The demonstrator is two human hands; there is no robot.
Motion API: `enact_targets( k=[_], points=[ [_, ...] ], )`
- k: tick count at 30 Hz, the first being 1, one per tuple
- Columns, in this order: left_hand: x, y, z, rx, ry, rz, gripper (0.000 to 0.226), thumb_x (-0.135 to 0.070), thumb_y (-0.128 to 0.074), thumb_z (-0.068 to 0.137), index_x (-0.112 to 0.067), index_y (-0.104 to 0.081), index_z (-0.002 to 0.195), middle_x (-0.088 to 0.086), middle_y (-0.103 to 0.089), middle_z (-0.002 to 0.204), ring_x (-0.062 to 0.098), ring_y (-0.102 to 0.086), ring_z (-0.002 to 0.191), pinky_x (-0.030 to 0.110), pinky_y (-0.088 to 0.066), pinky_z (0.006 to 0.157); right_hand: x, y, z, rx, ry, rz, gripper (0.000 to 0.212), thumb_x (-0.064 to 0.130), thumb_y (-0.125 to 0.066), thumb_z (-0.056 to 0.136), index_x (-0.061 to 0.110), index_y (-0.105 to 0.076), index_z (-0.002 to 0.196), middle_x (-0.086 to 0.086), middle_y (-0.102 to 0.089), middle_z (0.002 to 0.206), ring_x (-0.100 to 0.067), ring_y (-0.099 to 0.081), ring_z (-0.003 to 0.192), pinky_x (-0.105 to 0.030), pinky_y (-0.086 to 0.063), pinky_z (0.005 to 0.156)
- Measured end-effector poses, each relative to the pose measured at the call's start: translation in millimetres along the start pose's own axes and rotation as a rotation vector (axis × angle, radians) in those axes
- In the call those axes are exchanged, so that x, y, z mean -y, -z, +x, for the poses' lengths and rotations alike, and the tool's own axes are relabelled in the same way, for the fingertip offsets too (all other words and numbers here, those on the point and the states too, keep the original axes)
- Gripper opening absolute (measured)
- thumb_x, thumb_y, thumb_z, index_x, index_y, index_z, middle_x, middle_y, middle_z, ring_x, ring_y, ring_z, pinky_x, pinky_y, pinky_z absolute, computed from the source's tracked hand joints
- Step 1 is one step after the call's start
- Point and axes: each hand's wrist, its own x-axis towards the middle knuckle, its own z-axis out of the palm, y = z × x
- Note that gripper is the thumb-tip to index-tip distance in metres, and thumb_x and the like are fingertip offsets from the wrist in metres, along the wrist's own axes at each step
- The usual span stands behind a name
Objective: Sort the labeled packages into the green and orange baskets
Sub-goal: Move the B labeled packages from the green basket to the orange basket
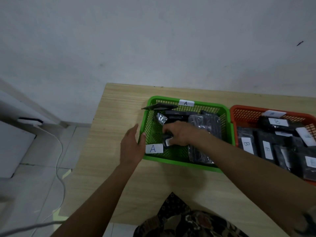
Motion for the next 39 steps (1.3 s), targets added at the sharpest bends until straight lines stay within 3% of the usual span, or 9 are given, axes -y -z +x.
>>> enact_targets(
  k=[3, 6, 8, 10, 13, 22, 29, 32, 39],
  points=[
    [-15.9, 4.2, 2.3, -0.083, -0.093, -0.023, 0.038, -0.031, -0.059, 0.095, -0.016, -0.06, 0.129, 0.003, -0.064, 0.125, 0.016, -0.058, 0.114, 0.033, -0.048, 0.096, -8.2, 10.2, -8.4, -0.136, 0.003, 0.309, 0.041, 0.033, -0.072, 0.088, 0.029, -0.06, 0.127, 0.001, -0.06, 0.123, -0.017, -0.057, 0.107, -0.03, -0.047, 0.088],
    [-38.7, 6.9, 4.2, -0.006, -0.083, -0.13, 0.033, -0.043, -0.059, 0.092, -0.025, -0.066, 0.118, -0.011, -0.069, 0.114, 0.006, -0.062, 0.106, 0.023, -0.049, 0.09, -10.0, 16.6, -20.9, -0.264, 0.028, 0.662, 0.044, 0.027, -0.074, 0.087, 0.027, -0.063, 0.13, 0.007, -0.063, 0.117, -0.01, -0.058, 0.103, -0.016, -0.043, 0.08],
    [-55.6, 7.4, 5.1, 0.088, -0.078, -0.205, 0.027, -0.049, -0.057, 0.091, -0.034, -0.069, 0.11, -0.024, -0.071, 0.099, -0.003, -0.066, 0.094, 0.012, -0.049, 0.08, -11.4, 16.7, -29.5, -0.287, 0.032, 0.862, 0.044, 0.022, -0.074, 0.088, 0.026, -0.063, 0.13, 0.007, -0.063, 0.124, -0.009, -0.059, 0.11, -0.017, -0.044, 0.087],
    [-70.0, 4.6, 5.9, 0.197, -0.017, -0.38, 0.022, -0.042, -0.062, 0.091, -0.03, -0.072, 0.107, -0.018, -0.074, 0.091, 0.002, -0.07, 0.087, 0.019, -0.056, 0.076, -14.1, 14.4, -37.6, -0.257, 0.021, 0.996, 0.045, 0.018, -0.072, 0.088, 0.026, -0.062, 0.131, 0.005, -0.06, 0.132, -0.011, -0.056, 0.117, -0.024, -0.044, 0.098],
    [-86.2, -1.7, 3.8, 0.287, 0.173, -0.662, 0.018, -0.024, -0.07, 0.09, -0.018, -0.074, 0.106, 0.001, -0.076, 0.093, 0.021, -0.073, 0.09, 0.035, -0.061, 0.073, -23.7, 7.4, -51.9, -0.269, -0.012, 1.209, 0.042, 0.015, -0.07, 0.089, 0.022, -0.064, 0.13, 0.006, -0.064, 0.126, -0.011, -0.064, 0.108, -0.02, -0.051, 0.085],
    [-147.8, -73.3, -22.8, 0.465, 0.431, -0.9, 0.021, -0.024, -0.066, 0.092, -0.011, -0.07, 0.108, 0.012, -0.07, 0.113, 0.024, -0.068, 0.105, 0.032, -0.059, 0.078, -81.3, -38.2, -135.1, -0.706, -0.217, 1.625, 0.043, 0.023, -0.082, 0.077, 0.024, -0.068, 0.118, -0.006, -0.073, 0.107, -0.021, -0.072, 0.097, -0.034, -0.059, 0.075],
    [-207.5, -144.5, -65.9, 0.581, 0.277, -0.62, 0.014, -0.032, -0.068, 0.09, -0.024, -0.068, 0.102, -0.004, -0.071, 0.109, 0.01, -0.066, 0.102, 0.027, -0.057, 0.084, -141.5, -64.9, -214.6, -0.865, -0.355, 1.592, 0.04, 0.018, -0.079, 0.082, 0.024, -0.066, 0.119, -0.008, -0.073, 0.105, -0.021, -0.073, 0.094, -0.03, -0.058, 0.07],
    [-220.5, -165.8, -84.0, 0.528, 0.127, -0.391, 0.03, -0.034, -0.066, 0.091, -0.021, -0.064, 0.117, -0.007, -0.065, 0.117, 0.004, -0.06, 0.102, 0.014, -0.047, 0.082, -173.3, -71.0, -246.3, -0.927, -0.458, 1.446, 0.038, 0.02, -0.08, 0.081, 0.025, -0.066, 0.115, -0.004, -0.072, 0.102, -0.018, -0.072, 0.094, -0.029, -0.06, 0.067],
    [-224.1, -200.7, -116.3, 0.255, -0.13, -0.015, 0.035, -0.023, -0.065, 0.091, -0.011, -0.059, 0.123, 0.007, -0.054, 0.124, 0.023, -0.05, 0.118, 0.022, -0.033, 0.091, -222.0, -81.3, -271.2, -0.712, -0.494, 0.989, 0.041, 0.032, -0.079, 0.082, 0.033, -0.06, 0.118, 0.002, -0.066, 0.108, -0.011, -0.066, 0.097, -0.033, -0.057, 0.083]
  ],
)
